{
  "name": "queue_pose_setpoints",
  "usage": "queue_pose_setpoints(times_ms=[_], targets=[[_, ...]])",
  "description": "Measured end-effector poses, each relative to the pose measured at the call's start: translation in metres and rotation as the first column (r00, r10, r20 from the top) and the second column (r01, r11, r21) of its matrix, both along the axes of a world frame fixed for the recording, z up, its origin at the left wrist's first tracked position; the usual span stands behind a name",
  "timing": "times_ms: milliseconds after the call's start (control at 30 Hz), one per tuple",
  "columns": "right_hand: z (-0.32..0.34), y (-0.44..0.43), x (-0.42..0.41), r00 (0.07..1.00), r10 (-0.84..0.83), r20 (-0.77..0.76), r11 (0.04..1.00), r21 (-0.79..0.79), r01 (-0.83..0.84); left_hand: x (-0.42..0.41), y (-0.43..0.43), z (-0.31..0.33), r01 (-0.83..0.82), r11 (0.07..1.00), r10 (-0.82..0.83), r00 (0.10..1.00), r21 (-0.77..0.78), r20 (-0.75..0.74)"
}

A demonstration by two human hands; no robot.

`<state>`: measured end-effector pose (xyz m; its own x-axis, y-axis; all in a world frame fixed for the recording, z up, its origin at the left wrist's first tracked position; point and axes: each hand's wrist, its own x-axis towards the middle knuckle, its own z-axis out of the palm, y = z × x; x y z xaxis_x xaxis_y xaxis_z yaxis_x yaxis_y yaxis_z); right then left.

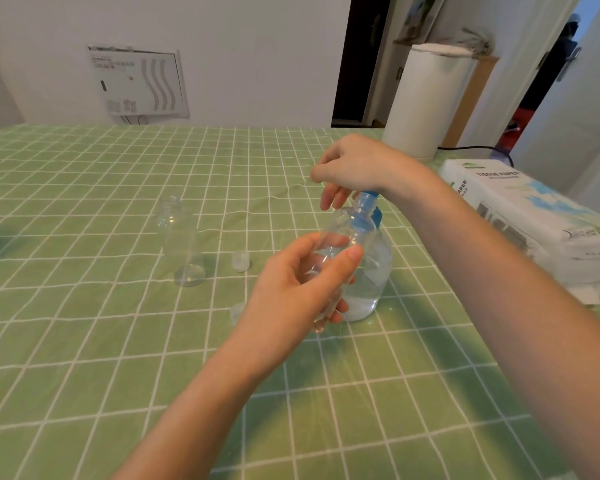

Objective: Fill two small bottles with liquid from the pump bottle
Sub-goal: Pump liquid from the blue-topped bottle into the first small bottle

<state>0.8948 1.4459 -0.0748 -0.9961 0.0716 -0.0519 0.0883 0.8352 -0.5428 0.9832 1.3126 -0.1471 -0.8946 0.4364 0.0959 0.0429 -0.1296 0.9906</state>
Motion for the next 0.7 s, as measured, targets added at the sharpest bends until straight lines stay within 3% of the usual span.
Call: queue_pose_setpoints(times_ms=[700], targets=[[0.002, -0.001, 0.001, 1.0, 0.018, -0.02, 1.0, -0.024, -0.019, -0.001, 0.0, -0.001, 0.007, 1.0, -0.007, 1.0, 0.005, -0.009]])
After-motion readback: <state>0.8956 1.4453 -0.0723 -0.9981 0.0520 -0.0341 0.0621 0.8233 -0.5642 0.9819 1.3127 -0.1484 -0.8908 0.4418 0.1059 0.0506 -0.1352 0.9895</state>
